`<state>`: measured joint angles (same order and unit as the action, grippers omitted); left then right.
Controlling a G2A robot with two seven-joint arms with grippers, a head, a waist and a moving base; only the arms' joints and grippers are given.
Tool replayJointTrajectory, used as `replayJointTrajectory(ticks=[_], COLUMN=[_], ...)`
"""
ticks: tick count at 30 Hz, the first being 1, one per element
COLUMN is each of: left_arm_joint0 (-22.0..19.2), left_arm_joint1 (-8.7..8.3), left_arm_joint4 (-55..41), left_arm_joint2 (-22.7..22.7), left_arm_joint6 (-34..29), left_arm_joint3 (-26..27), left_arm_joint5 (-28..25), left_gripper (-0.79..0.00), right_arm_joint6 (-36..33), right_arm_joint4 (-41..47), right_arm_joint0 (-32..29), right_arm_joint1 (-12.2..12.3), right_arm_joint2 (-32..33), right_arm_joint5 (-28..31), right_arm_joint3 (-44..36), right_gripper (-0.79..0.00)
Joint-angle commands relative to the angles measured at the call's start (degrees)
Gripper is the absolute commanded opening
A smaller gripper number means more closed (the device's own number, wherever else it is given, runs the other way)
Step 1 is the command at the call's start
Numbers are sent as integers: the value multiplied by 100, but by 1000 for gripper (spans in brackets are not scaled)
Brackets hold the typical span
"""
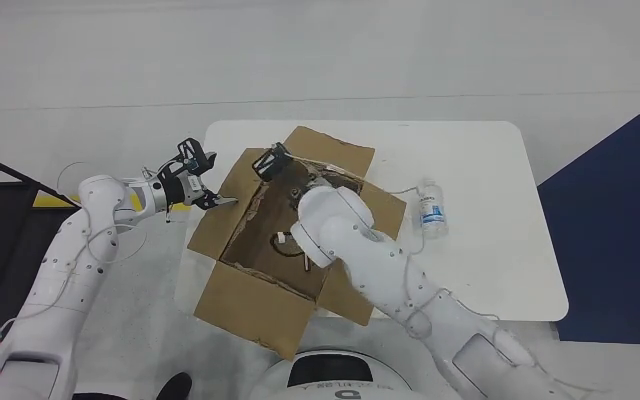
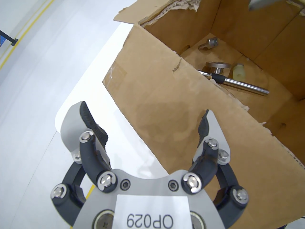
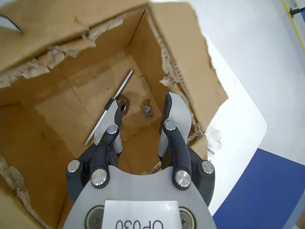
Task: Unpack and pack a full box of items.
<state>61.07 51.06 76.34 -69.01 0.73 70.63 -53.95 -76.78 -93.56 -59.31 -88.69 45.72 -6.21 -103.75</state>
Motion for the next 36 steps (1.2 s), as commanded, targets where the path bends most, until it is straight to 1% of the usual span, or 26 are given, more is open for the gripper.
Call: replayJointTrajectory(ticks=[1, 2, 4, 7, 9, 11, 13, 16, 18, 20, 22, 23, 25, 27, 29, 34, 36], left_arm_joint0=[0, 0, 0, 0, 0, 0, 0, 0, 0, 0, 0, 0, 0, 0, 0, 0, 0], left_arm_joint1=[0, 0, 0, 0, 0, 0, 0, 0, 0, 0, 0, 0, 0, 0, 0, 0, 0], left_arm_joint4=[0, 0, 0, 0, 0, 0, 0, 0, 0, 0, 0, 0, 0, 0, 0, 0, 0], left_arm_joint2=[0, 0, 0, 0, 0, 0, 0, 0, 0, 0, 0, 0, 0, 0, 0, 0, 0], left_arm_joint6=[0, 0, 0, 0, 0, 0, 0, 0, 0, 0, 0, 0, 0, 0, 0, 0, 0], left_arm_joint3=[0, 0, 0, 0, 0, 0, 0, 0, 0, 0, 0, 0, 0, 0, 0, 0, 0], left_arm_joint5=[0, 0, 0, 0, 0, 0, 0, 0, 0, 0, 0, 0, 0, 0, 0, 0, 0], left_gripper=[0, 0, 0, 0, 0, 0, 0, 0, 0, 0, 0, 0, 0, 0, 0, 0, 0], right_arm_joint6=[83, 134, 233, 443, 583, 759, 844, 876, 799, 705, 616, 616, 542, 544, 533, 518, 521], right_arm_joint4=[-177, -379, -676, -826, -770, -489, -316, 298, 513, 621, 747, 736, 320, 82, -14, -119, -11], right_arm_joint0=[-440, -680, -1212, -1917, -2257, -2480, -2573, -2386, -2115, -1786, -1433, -1270, -933, -615, -334, 22, 67], right_arm_joint1=[102, 157, 249, 347, 390, 418, 447, 478, 504, 527, 541, 553, 577, 583, 581, 586, 589], right_arm_joint2=[407, 615, 1031, 1626, 2105, 2541, 3052, 3633, 3843, 4034, 4050, 4099, 4062, 3974, 3866, 3765, 3769], right_arm_joint5=[76, 90, 49, 33, -15, -7, -6, 292, 604, 734, 979, 1012, 998, 960, 1043, 1099, 1197], right_arm_joint3=[-878, -1294, -2010, -2579, -2627, -2564, -2251, -1499, -919, -285, 292, 600, 1289, 1933, 2510, 3329, 3489], right_gripper=[-394, 0, 0, 0, 0, 0, 0, 0, 0, 0, 0, 0, 0, 0, 0, 0, -99])
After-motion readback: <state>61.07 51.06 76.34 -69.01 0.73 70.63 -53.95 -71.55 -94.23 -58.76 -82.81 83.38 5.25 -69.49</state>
